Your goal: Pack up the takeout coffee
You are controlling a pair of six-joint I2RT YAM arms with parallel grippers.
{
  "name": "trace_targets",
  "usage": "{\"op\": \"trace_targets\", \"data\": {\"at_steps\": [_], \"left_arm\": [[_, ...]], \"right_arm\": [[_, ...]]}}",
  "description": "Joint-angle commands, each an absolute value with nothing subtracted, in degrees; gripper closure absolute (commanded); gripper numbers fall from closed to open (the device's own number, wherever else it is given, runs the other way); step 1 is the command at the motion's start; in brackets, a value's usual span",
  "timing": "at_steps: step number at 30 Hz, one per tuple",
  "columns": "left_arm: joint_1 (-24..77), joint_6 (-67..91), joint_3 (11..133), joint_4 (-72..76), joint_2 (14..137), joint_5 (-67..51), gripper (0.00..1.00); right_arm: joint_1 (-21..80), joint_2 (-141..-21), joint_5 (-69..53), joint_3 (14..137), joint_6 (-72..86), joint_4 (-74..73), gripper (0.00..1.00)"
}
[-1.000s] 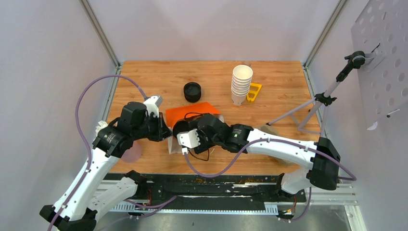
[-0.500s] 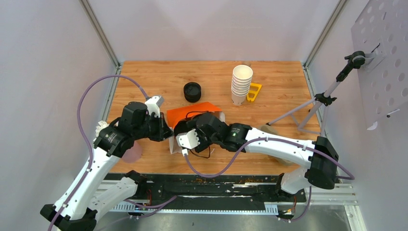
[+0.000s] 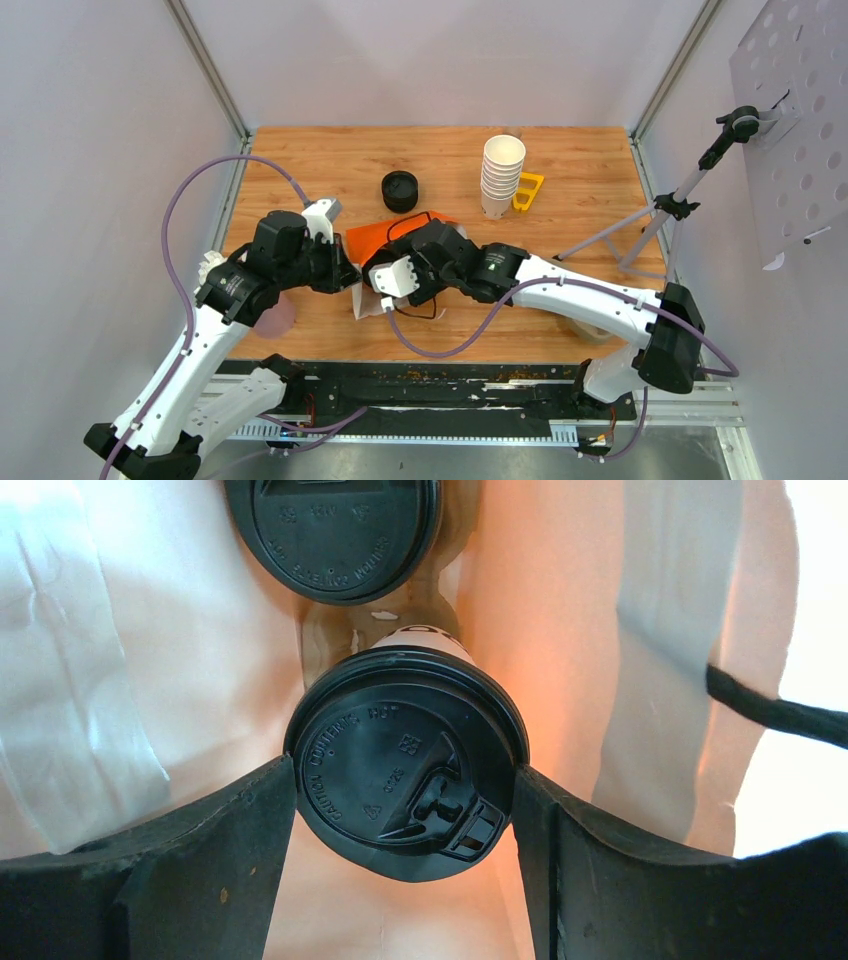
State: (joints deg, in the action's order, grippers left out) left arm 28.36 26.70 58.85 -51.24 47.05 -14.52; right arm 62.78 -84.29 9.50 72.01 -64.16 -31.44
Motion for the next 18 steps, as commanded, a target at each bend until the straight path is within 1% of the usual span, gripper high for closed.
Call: {"op": "trace_targets", "data": {"at_steps": [1, 11, 18], "left_arm": [[28.2, 25.7, 58.9, -50.0, 47.2, -15.1, 1.00], [28.2, 26.0, 59.6, -49.8, 47.6, -15.7, 1.00], [28.2, 26.1, 59.6, -49.3, 47.7, -16.2, 1.00]], "right_arm": [[61.9, -85.1, 7.6, 72.3, -65.2, -31.2, 0.30], [61.8, -86.0, 5.8, 69.6, -66.6, -27.8, 0.30], [61.6, -84.1, 6.3, 64.5, -65.7, -20.9, 0.29]]}}
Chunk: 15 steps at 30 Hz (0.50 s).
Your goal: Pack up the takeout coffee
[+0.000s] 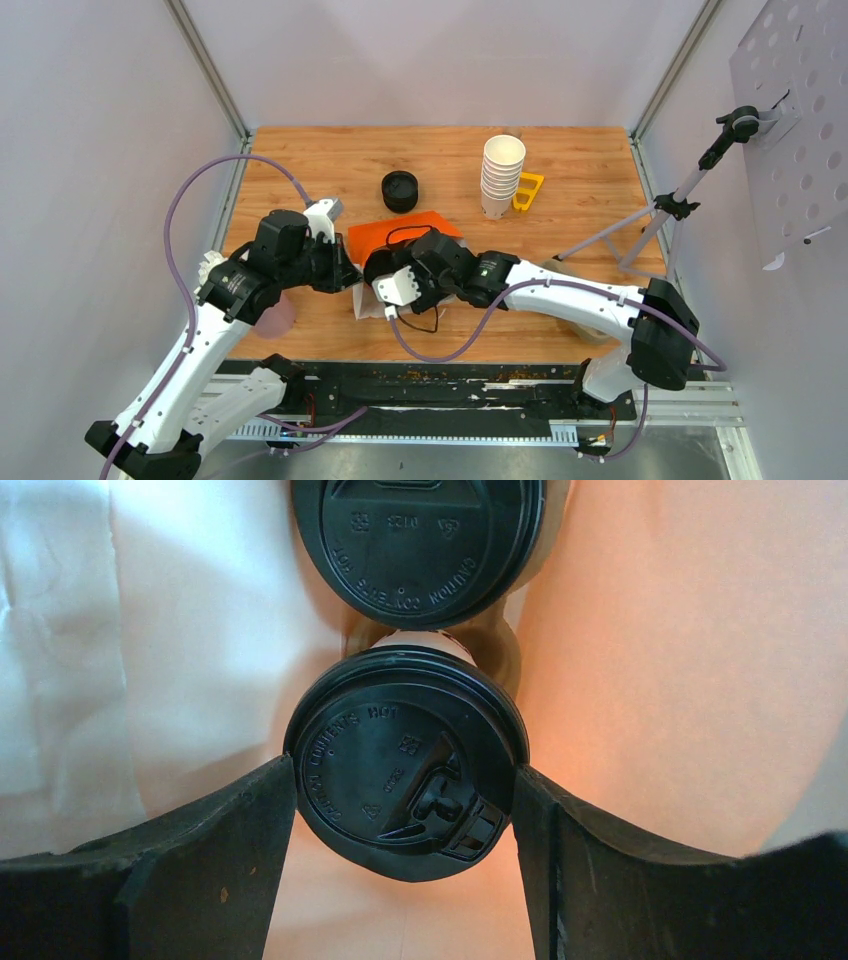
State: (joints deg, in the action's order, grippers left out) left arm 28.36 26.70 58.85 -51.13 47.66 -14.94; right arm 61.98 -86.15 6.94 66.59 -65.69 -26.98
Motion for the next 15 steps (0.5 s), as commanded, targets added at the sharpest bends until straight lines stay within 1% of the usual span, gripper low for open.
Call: {"op": "trace_targets", "data": {"at_steps": [1, 15], "left_arm": [[28.2, 26.1, 59.5, -49.3, 47.7, -16.2, 1.00], [28.2, 26.8, 58.2, -49.0, 47.4, -17.1, 1.00]], "right_arm": [[61.6, -84.1, 6.4, 64.2, -65.5, -20.9, 0.29], [61.4, -83.7, 9.3, 60.1, -64.2, -15.0, 0.29]]}}
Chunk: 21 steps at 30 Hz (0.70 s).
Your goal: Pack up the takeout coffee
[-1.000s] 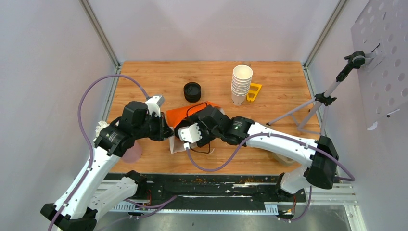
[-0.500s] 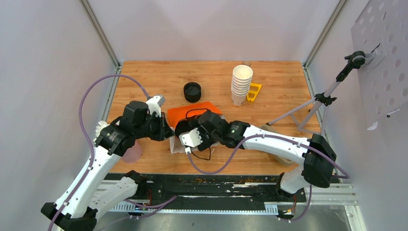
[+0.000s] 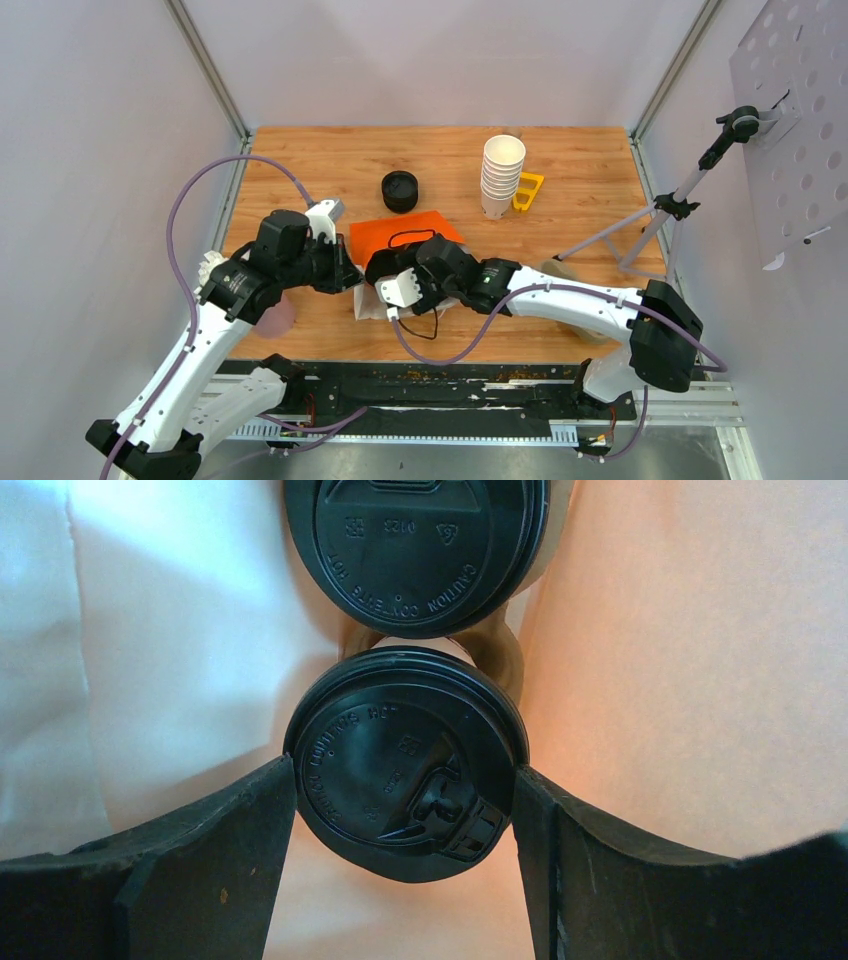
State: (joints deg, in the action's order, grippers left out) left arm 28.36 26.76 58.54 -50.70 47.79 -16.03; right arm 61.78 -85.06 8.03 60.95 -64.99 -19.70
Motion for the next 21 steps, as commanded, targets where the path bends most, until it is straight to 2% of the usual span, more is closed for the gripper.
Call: {"op": "trace_targets", "data": {"at_steps": [1, 21], "left_arm": [[28.2, 26.8, 58.2, -49.0, 47.4, -17.2, 1.00], [28.2, 27.2, 58.3, -49.5, 47.4, -17.1, 1.00]], "right_arm": [[61.4, -83.7, 9.7, 59.8, -64.1, -14.4, 0.29], [61.0, -85.5, 10.3, 61.5, -61.1, -17.4, 0.29]]}}
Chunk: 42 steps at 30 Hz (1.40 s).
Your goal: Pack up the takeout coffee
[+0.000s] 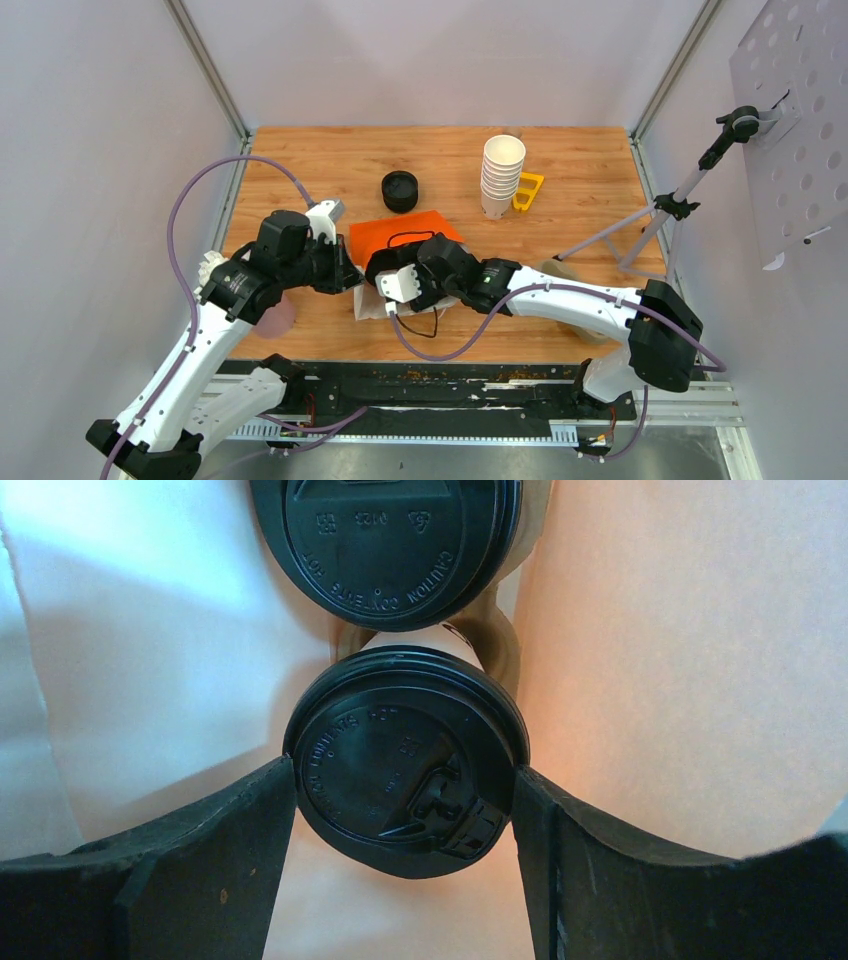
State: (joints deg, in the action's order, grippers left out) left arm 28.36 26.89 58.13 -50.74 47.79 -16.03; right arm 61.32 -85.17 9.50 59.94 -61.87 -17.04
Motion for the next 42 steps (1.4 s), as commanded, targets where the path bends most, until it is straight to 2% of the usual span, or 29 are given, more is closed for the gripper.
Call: {"op": "trace_targets", "data": {"at_steps": [1, 21, 42], "left_arm": [[28.2, 27.2, 58.3, -49.5, 47.4, -17.2, 1.00], [28.2, 28.1, 58.4, -48.0, 49.0, -17.9, 1.00], [28.2, 27.9, 58.4, -47.8, 48.9, -18.3, 1.00]], "right_arm": [[61.0, -85.8, 10.3, 61.6, -61.2, -17.9, 0.29], [61.0, -85.1, 13.8, 65.3, -61.2, -22.5, 0.30], [60.7, -88.0, 11.4, 61.0, -57.9, -15.9, 0.31]]}}
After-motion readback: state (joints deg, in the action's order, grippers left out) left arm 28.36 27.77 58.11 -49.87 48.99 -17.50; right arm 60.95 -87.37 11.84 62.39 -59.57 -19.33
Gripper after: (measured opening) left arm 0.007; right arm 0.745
